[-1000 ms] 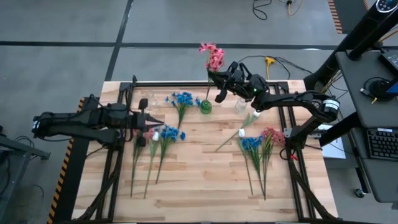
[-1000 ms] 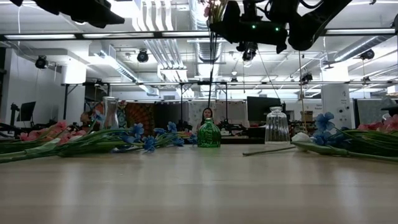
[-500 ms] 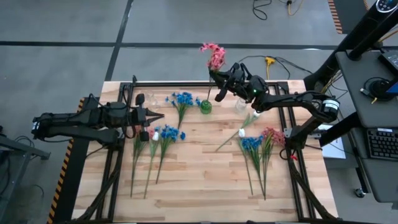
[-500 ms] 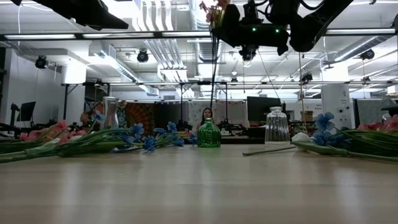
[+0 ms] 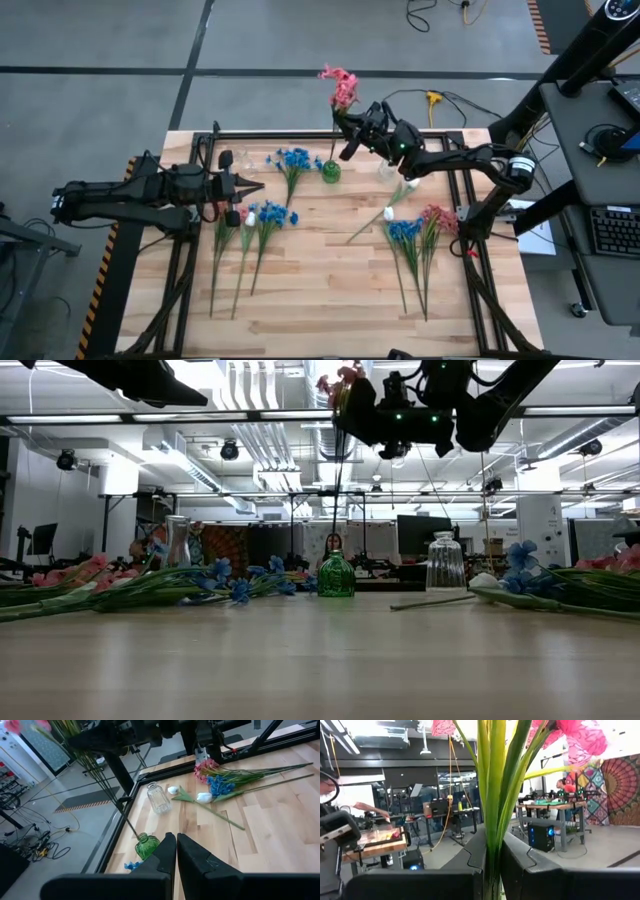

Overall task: Sort flowers into vase by color
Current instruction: Put the middle pink flowers into the green vase

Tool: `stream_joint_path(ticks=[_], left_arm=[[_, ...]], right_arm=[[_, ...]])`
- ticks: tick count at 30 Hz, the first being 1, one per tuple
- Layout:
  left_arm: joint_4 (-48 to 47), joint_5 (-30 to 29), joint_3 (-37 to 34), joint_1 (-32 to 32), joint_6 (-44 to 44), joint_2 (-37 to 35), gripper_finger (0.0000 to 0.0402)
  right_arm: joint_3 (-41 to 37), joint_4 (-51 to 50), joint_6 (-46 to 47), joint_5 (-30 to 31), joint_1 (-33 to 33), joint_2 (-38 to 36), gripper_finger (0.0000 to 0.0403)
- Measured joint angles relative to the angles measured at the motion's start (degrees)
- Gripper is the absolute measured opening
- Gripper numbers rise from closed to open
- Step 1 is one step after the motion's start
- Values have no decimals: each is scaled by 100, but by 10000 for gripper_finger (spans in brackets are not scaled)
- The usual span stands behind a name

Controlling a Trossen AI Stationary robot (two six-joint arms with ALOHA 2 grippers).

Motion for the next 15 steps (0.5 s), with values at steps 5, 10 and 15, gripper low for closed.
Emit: stream_joint_path(ticks=[5,10,15], left_arm=[[-15,-1,0,0,21,9,0],[-22,-2,0,0,23,9,0],[-17,-2,0,0,24,9,0]], right_arm=[[25,-177,-29,-2,0,-38,28],[25,-420,-66,-4,0,-45,28],[25,-500,-129,-7,0,-47,28]])
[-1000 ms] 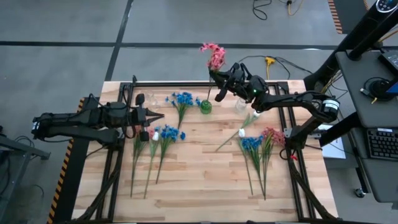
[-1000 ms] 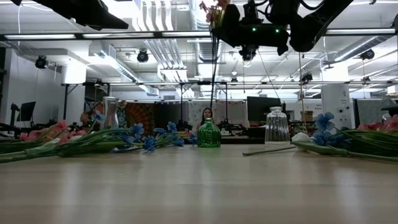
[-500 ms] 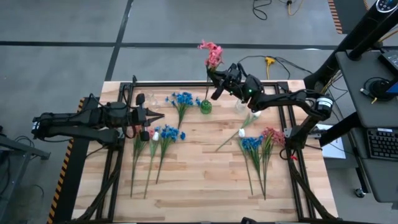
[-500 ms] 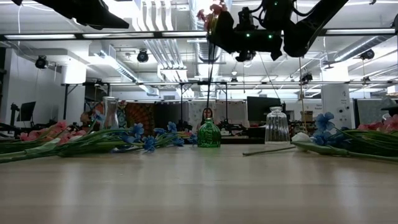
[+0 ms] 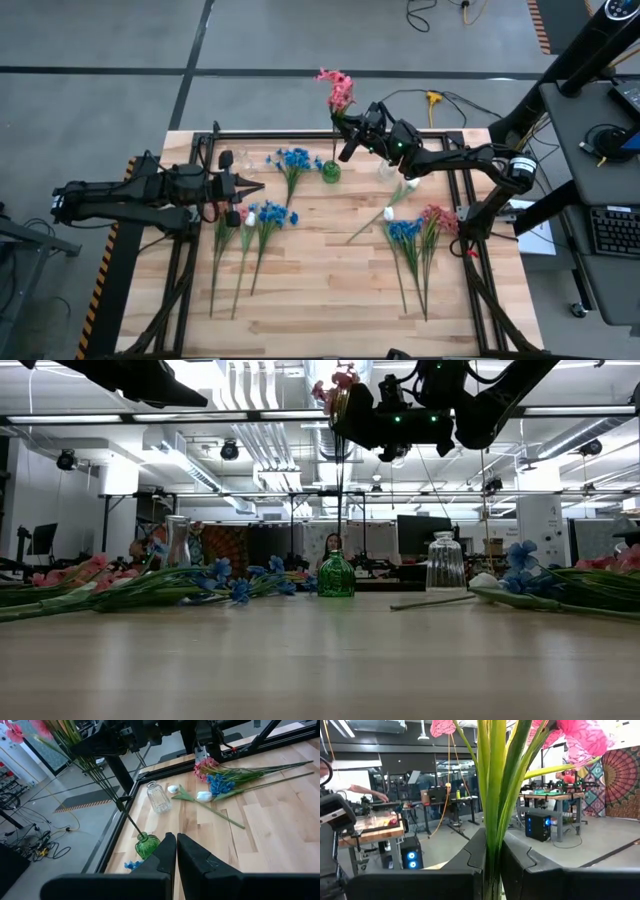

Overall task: Sort flowers into vase by color
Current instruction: Put the middle pink flowers into the green vase

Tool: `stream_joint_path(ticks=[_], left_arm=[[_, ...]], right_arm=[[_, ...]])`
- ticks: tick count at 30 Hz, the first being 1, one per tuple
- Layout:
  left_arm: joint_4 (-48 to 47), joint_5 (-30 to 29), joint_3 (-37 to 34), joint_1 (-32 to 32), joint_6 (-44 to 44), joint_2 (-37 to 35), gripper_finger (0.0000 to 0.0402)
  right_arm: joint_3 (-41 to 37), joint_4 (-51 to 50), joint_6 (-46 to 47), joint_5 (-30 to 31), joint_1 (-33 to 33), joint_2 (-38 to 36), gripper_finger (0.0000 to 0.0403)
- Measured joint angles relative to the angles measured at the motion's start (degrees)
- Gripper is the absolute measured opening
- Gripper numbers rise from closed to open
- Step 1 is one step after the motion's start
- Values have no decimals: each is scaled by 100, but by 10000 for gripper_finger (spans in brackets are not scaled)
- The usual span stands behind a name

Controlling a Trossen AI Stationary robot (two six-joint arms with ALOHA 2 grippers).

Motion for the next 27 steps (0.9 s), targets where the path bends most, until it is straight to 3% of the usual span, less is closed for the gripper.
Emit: stream_joint_path(ticks=[14,27], left_arm=[[4,0,0,0,2,0,0],[-4,1,0,0,2,0,0]], right_arm=[[0,-50,-7,-15,2,76,33],[2,-341,63,-20,15,78,136]])
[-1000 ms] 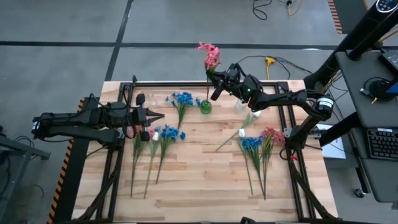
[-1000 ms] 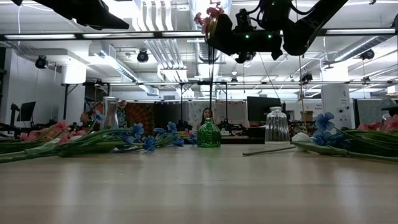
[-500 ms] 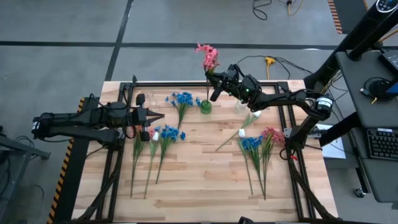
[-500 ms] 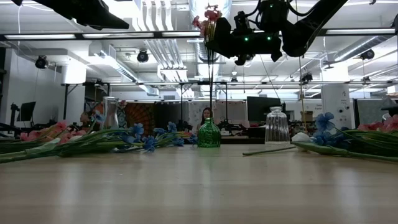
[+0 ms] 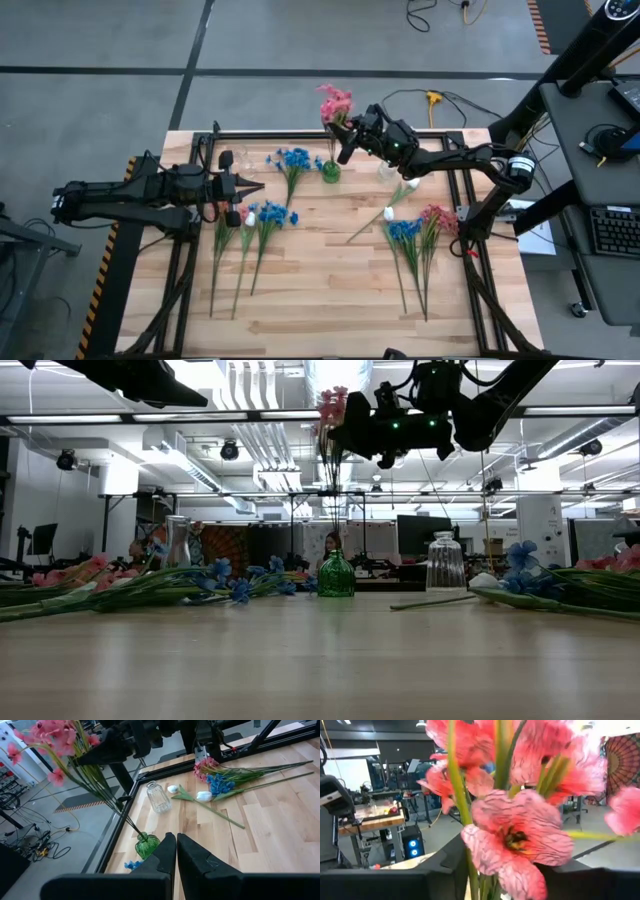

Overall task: Sort flowers into vase by color
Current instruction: Put the middle pink flowers into the green vase, then put the bottom left blue flowers into the left transparent vase

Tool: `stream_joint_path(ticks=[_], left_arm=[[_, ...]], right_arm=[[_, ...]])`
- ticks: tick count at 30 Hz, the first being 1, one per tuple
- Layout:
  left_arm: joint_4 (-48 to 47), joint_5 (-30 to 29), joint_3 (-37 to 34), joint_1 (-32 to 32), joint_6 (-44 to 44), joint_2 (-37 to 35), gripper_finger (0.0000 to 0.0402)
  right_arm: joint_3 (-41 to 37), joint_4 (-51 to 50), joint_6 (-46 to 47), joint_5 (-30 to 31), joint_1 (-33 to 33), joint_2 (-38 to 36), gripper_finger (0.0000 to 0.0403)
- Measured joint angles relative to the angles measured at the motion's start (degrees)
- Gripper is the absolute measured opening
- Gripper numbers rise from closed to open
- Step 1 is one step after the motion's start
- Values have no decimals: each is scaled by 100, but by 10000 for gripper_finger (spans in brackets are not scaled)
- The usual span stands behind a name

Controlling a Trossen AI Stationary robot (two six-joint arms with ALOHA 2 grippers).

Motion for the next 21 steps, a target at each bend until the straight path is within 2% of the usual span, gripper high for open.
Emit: stream_joint_path(ticks=[9,21], left_arm=[[-57,1,0,-2,0,0,0],[-56,1,0,-2,-2,0,0]], right_arm=[[0,-715,101,-10,0,-203,200],[0,-1944,151,-4,0,-738,245]])
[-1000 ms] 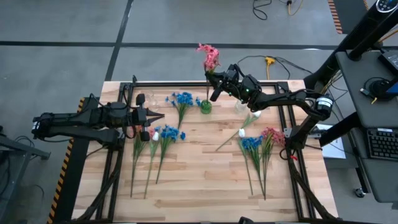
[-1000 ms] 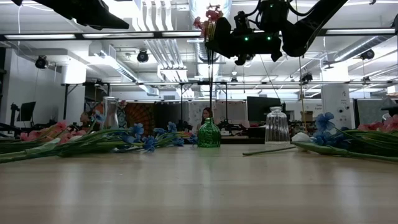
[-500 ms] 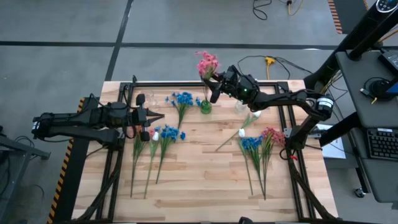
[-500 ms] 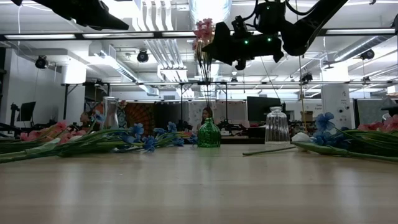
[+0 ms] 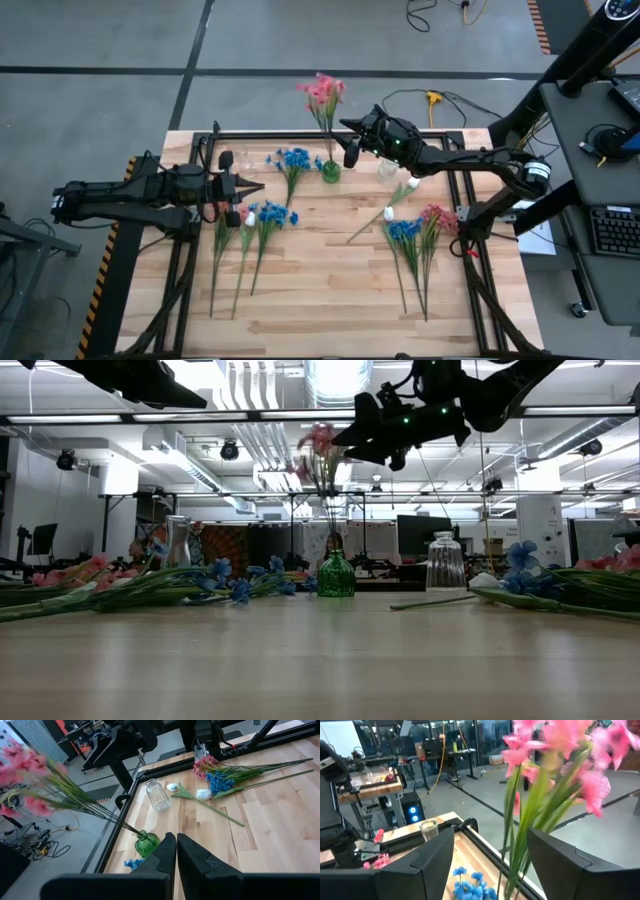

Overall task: Sort flowers into vase by color
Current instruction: Put the bottom left blue flowers into the left transparent vase

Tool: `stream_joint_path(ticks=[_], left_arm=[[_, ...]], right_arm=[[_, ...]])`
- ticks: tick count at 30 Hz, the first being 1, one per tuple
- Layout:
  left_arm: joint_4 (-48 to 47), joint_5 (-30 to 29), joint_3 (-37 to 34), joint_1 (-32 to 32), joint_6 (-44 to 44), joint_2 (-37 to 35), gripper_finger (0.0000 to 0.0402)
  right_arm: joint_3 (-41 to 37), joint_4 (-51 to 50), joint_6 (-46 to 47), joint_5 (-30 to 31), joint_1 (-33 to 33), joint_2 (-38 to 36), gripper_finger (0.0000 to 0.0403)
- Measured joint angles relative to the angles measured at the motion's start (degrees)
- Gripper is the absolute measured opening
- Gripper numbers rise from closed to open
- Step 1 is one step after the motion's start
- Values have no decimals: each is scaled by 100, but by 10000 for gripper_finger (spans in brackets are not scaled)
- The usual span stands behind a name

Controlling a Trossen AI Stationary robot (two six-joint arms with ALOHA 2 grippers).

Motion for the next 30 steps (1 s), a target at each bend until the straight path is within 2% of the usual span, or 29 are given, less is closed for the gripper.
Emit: stream_joint_path(ticks=[8,19,27,30], left_arm=[[5,2,-3,0,0,0,0],[87,3,-24,0,-147,42,0],[197,7,-18,0,-1344,491,0],[82,13,18,0,-2366,702,0]], right_arm=[[0,-670,184,7,0,-215,253],[0,-2397,888,-26,208,-782,254],[0,-3507,1200,-28,733,-1057,252],[0,-3773,1203,-29,886,-1066,248]])
